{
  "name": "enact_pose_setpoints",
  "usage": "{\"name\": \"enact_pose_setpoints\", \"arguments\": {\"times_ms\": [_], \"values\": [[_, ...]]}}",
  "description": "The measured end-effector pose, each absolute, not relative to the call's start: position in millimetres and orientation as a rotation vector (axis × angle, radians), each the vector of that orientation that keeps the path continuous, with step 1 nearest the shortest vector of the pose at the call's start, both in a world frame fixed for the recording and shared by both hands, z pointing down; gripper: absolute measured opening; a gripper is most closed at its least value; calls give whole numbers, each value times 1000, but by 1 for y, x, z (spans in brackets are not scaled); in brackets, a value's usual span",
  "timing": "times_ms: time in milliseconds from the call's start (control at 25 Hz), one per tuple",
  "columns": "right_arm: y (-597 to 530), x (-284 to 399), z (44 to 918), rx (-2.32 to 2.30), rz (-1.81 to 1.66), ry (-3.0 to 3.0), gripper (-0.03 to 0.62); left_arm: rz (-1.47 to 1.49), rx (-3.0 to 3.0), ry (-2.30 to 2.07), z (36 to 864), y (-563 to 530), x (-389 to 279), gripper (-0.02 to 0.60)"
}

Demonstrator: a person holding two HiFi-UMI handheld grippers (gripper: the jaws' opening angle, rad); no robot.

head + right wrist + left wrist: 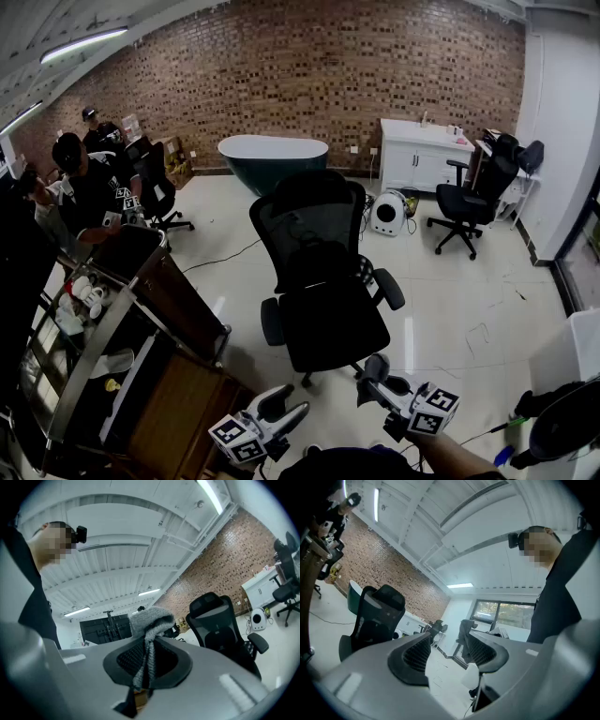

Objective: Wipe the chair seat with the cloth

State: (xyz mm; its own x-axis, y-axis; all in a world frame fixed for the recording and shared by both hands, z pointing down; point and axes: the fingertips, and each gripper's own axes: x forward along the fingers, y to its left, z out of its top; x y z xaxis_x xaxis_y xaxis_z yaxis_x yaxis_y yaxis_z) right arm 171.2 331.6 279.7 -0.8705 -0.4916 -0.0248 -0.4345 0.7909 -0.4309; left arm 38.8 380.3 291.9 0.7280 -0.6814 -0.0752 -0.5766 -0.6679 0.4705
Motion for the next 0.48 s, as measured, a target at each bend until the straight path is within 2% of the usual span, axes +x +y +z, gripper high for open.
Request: {"name": "enact_pose_setpoints", "arguments": {"times_ms": [480], "values": [[324,220,284,-645,-631,2905,28,-362,2500,-1029,290,367,97,278]]}}
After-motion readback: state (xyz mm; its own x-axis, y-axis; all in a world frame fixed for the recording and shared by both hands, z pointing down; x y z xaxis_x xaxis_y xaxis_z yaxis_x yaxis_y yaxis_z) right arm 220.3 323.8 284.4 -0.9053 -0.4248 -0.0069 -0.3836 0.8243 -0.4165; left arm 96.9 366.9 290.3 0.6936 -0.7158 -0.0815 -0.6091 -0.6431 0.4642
